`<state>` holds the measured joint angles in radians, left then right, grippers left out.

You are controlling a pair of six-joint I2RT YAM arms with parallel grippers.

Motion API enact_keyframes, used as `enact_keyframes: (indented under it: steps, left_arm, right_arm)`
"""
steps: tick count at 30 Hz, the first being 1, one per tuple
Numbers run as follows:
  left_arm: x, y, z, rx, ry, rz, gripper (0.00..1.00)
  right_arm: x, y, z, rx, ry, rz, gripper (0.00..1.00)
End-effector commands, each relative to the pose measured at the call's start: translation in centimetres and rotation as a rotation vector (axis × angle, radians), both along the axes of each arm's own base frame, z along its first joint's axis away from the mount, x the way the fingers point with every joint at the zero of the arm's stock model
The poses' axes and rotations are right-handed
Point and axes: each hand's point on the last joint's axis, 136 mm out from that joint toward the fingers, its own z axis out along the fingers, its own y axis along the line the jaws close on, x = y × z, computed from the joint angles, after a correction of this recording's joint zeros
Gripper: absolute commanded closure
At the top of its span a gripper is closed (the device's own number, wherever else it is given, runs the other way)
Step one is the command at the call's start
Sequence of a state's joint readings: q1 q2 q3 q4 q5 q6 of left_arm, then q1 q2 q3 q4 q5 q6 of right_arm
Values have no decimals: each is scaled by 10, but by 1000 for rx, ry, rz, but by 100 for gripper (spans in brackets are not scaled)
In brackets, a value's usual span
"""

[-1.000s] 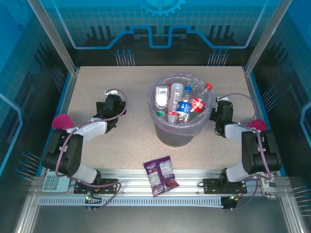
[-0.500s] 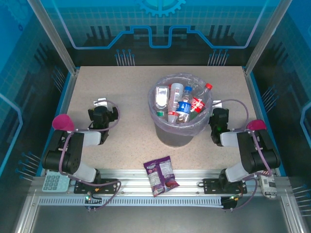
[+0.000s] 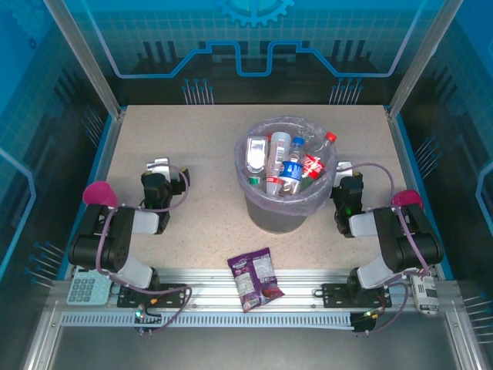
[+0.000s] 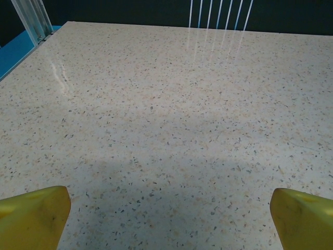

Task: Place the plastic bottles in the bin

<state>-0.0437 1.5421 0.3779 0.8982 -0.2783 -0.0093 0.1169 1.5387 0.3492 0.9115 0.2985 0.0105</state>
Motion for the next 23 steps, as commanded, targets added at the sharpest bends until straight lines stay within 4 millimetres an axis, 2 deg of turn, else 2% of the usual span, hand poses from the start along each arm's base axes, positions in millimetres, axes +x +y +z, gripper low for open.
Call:
enact_keyframes:
  steps: [1,23]
  left_arm:
    - [2,-1,4,-24,-31,-9,1]
    - [2,-1,4,-25,-31,-9,1]
  right_arm:
    - [10,-1,14,15,-49,-4,0]
    - [9,-2,15,8,-58,-10,0]
